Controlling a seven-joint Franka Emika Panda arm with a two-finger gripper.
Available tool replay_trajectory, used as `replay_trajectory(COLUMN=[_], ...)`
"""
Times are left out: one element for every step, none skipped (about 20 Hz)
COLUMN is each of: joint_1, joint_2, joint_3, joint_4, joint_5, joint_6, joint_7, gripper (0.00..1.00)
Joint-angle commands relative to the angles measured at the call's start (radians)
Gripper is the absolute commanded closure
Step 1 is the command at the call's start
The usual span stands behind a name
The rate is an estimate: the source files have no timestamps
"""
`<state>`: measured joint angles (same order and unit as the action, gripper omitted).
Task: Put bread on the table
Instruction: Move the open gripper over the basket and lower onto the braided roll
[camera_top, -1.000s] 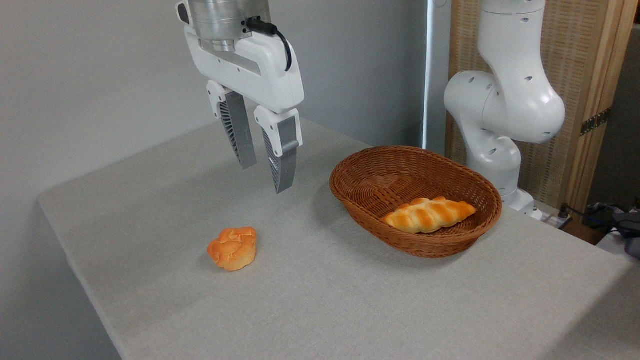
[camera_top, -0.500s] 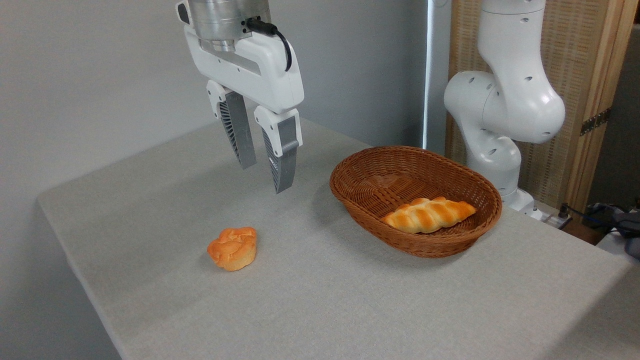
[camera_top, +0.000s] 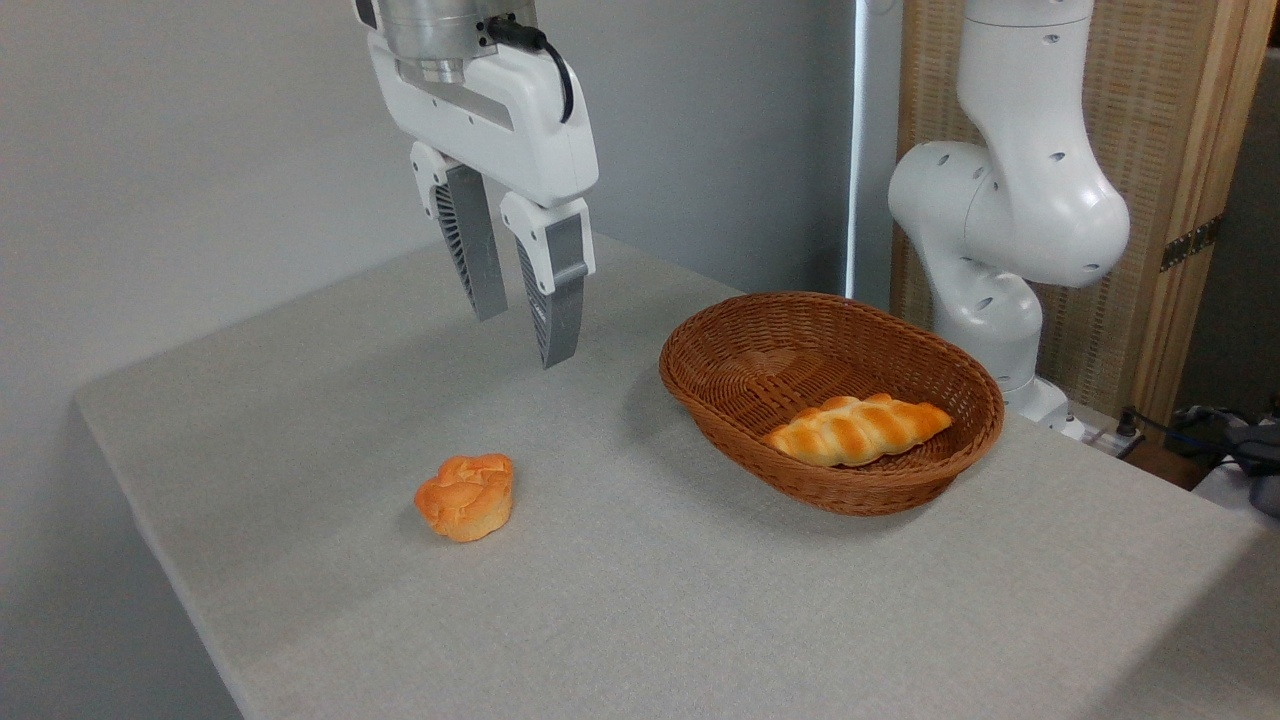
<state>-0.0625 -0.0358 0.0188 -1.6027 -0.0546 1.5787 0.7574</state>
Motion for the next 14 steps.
replay_trajectory(joint_1=[-0.013,-0.013,-0.014,-0.014,-0.014,-0.016,-0.016,-0.016,-0.016,-0.014,-0.014,-0.014,-0.016,-0.016], joint_2=[-0.091,-0.116,-0.142,-0.162,-0.182,-0.205,-0.234,-0.266,-0.295,-0.323,-0.351,-0.378,-0.401,-0.432], joint_3=[0.004,0.004,0.004,0.004,0.004,0.004,0.007,0.012,0.013,0.015,0.016,0.027,0.041,0.046], joint_4=[-0.110,-0.149,-0.184,-0.210,-0.236,-0.265,-0.304,-0.343,-0.382,-0.419,-0.451,-0.485,-0.514,-0.548], joint_5=[-0.013,-0.013,-0.013,-0.013,-0.013,-0.011,-0.010,-0.008,-0.007,-0.004,-0.004,-0.002,-0.002,-0.001], joint_6=[-0.020,-0.020,-0.020,-0.022,-0.023,-0.022,-0.022,-0.022,-0.022,-0.023,-0.023,-0.023,-0.026,-0.026], joint_7=[-0.017,-0.010,-0.006,-0.004,-0.003,0.003,0.014,0.034,0.060,0.091,0.123,0.155,0.195,0.250], gripper=[0.00,0.00,0.00,0.00,0.00,0.00,0.00,0.00,0.00,0.00,0.00,0.00,0.00,0.00])
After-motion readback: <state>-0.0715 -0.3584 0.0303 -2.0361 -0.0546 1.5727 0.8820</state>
